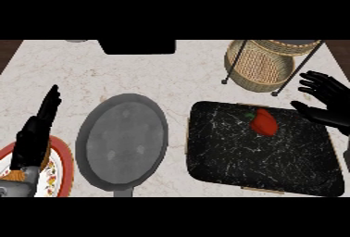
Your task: Pick the bell pepper from the tray and place it in the tiered basket
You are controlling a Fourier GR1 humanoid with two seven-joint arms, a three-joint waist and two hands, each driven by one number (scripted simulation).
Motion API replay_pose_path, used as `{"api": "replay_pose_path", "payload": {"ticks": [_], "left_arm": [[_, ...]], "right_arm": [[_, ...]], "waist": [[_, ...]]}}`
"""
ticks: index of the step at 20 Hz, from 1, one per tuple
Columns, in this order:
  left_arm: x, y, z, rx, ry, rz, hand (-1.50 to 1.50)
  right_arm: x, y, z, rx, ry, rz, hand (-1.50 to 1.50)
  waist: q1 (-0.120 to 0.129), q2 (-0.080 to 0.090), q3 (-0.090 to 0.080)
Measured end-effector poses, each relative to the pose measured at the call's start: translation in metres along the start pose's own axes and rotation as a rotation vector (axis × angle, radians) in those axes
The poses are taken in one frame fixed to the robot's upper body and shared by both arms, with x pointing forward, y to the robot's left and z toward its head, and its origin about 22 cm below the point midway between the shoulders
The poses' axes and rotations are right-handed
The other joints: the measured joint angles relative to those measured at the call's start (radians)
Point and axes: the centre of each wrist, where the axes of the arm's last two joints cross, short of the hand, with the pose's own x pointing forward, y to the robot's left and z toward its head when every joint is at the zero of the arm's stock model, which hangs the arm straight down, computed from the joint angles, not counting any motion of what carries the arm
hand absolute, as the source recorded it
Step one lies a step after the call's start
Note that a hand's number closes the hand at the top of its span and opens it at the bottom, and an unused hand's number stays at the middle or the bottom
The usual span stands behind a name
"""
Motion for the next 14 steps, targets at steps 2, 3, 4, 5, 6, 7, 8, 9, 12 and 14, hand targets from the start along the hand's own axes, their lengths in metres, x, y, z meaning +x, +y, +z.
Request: {"api": "replay_pose_path", "payload": {"ticks": [2,3,4,5,6,7,8,9,12,14], "left_arm": [[0.002,-0.003,-0.009,-0.002,0.006,0.004,0.00],[0.002,-0.003,-0.011,-0.008,0.009,0.005,0.00],[0.004,-0.004,-0.013,-0.010,0.007,0.008,0.00],[0.003,-0.005,-0.012,-0.015,0.009,0.005,0.00],[0.002,-0.008,-0.011,-0.020,0.008,0.005,0.00],[0.003,-0.010,-0.012,-0.026,0.007,0.005,0.00],[0.002,-0.012,-0.011,-0.032,0.007,0.005,0.00],[0.004,-0.012,-0.012,-0.037,0.004,0.006,0.00],[0.008,-0.013,-0.017,-0.034,-0.001,0.003,0.00],[0.009,-0.016,-0.019,-0.041,-0.002,0.008,0.00]], "right_arm": [[0.014,-0.022,0.002,0.005,0.000,0.038,-1.50],[0.023,-0.031,0.002,0.016,0.003,0.063,-1.50],[0.030,-0.041,0.003,0.039,0.002,0.098,-1.50],[0.041,-0.050,0.004,0.069,0.011,0.142,-1.50],[0.053,-0.054,0.002,0.106,0.021,0.190,-1.50],[0.064,-0.057,0.002,0.150,0.032,0.246,-1.50],[0.072,-0.059,0.002,0.193,0.046,0.302,-1.50],[0.086,-0.060,0.000,0.230,0.059,0.357,-1.50],[0.115,-0.058,-0.003,0.343,0.100,0.492,-1.50],[0.128,-0.050,-0.008,0.396,0.125,0.562,-1.50]], "waist": [[0.001,-0.002,0.000],[0.002,-0.002,-0.001],[0.004,-0.003,-0.001],[0.005,-0.003,-0.001],[0.009,-0.003,-0.001],[0.010,-0.004,-0.002],[0.014,-0.004,-0.002],[0.018,-0.003,-0.002],[0.022,-0.003,-0.002],[0.025,-0.003,-0.002]]}}
